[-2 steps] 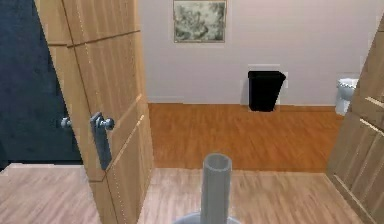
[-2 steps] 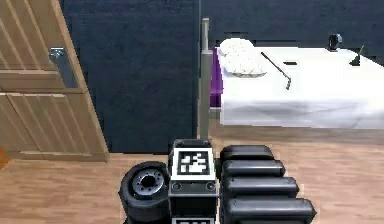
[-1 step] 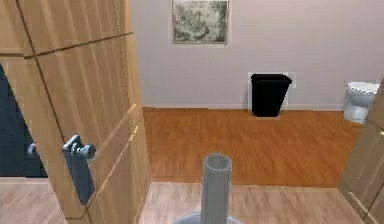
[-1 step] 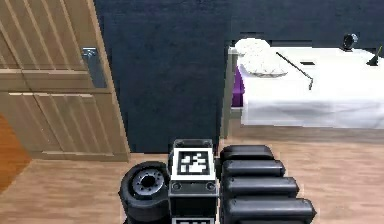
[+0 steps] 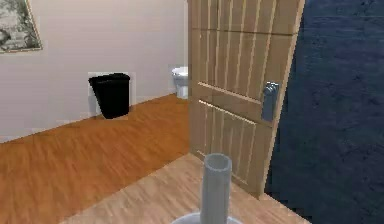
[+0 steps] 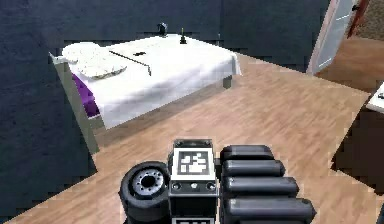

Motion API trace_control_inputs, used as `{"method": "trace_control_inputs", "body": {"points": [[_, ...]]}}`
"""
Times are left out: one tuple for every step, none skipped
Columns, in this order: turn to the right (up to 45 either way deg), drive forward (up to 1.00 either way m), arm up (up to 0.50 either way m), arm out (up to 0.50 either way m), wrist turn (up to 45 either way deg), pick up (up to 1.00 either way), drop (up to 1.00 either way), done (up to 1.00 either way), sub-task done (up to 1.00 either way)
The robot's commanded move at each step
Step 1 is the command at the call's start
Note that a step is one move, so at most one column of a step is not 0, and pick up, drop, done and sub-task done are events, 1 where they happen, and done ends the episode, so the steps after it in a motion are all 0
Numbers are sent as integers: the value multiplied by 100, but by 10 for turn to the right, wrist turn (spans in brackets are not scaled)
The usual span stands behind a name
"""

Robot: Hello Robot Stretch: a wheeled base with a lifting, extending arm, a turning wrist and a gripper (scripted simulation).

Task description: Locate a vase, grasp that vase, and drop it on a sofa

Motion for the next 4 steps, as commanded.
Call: {"method": "trace_control_inputs", "body": {"points": [[420, 0, 0, 0, 0, 0, 0, 0, 0], [0, 5, 0, 0, 0, 0, 0, 0, 0], [-450, 0, 0, 0, 0, 0, 0, 0, 0], [-120, 0, 0, 0, 0, 0, 0, 0, 0]]}}
